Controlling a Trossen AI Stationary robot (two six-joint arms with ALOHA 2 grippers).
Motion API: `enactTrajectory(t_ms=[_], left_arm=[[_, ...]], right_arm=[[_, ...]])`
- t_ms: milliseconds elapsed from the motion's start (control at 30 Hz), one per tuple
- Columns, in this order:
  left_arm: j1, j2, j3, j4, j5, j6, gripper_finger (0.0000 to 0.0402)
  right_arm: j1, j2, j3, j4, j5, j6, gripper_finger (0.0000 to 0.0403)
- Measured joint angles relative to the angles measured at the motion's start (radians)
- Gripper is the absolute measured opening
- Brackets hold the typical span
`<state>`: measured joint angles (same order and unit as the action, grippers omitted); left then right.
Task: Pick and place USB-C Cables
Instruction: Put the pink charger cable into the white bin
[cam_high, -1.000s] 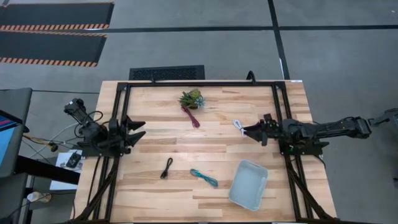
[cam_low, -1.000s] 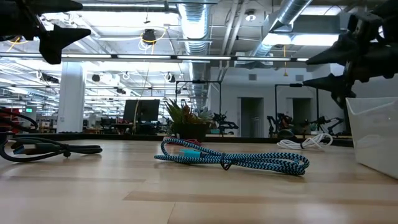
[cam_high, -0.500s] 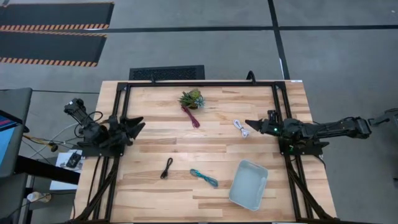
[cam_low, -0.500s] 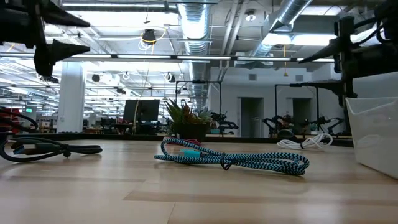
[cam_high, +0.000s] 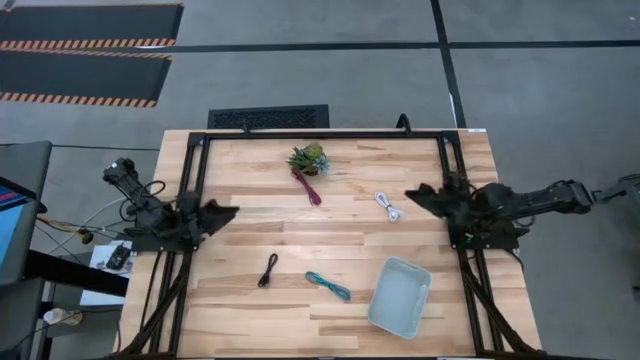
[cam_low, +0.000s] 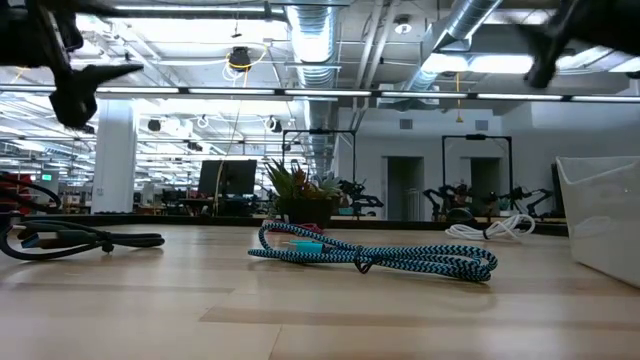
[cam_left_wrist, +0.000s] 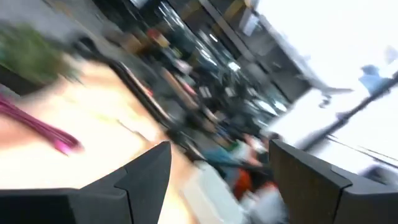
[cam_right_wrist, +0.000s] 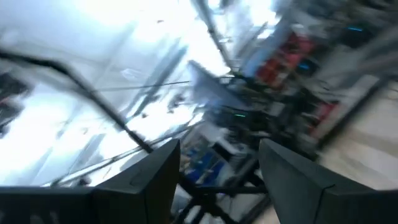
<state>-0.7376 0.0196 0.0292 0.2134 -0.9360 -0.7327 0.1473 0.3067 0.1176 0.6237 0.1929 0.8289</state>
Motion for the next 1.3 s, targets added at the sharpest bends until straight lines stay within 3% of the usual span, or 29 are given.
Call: enactTrajectory(t_ms=[100,233,367,533,633,733,833,967,1133,1300], left_arm=[[0.0,0.001,0.0,0.028,0.069,-0.064,0.0257],[0.0,0.001,0.0,0.124,0.032,-0.062,0.0257],[0.0,0.002,0.0,0.263,0.017,0.038,0.0257],[0.0,0.059,0.057,0.248,-0.044,0.205,0.0257],[0.006,0.161,0.141,0.223,-0.098,0.295,0.0257],[0.027,0.305,0.28,0.191,-0.082,0.385,0.0257],[0.059,0.499,0.478,0.04,-0.072,0.444,0.0257],[0.147,0.792,0.814,-0.37,-0.018,0.431,0.0257],[0.316,1.155,1.207,-0.92,0.169,0.405,0.0257],[0.535,1.421,1.43,-1.144,0.446,0.623,0.0257]], right_arm=[[0.045,0.001,0.101,-0.084,-0.007,-0.117,0.0244],[0.083,0.042,0.224,-0.168,0.079,-0.26,0.0244],[0.073,0.093,0.323,-0.24,0.1,-0.451,0.0244],[0.039,0.129,0.471,-0.594,0.138,-0.493,0.0244],[0.025,0.176,0.552,-0.845,0.137,-0.475,0.0244],[0.02,0.232,0.605,-0.993,0.135,-0.431,0.0244],[0.02,0.288,0.618,-1.102,0.132,-0.365,0.0244],[0.022,0.367,0.618,-1.259,0.117,-0.243,0.0244],[0.033,0.47,0.617,-1.379,0.092,-0.159,0.0244],[0.065,0.538,0.617,-1.371,0.095,-0.144,0.0244]])
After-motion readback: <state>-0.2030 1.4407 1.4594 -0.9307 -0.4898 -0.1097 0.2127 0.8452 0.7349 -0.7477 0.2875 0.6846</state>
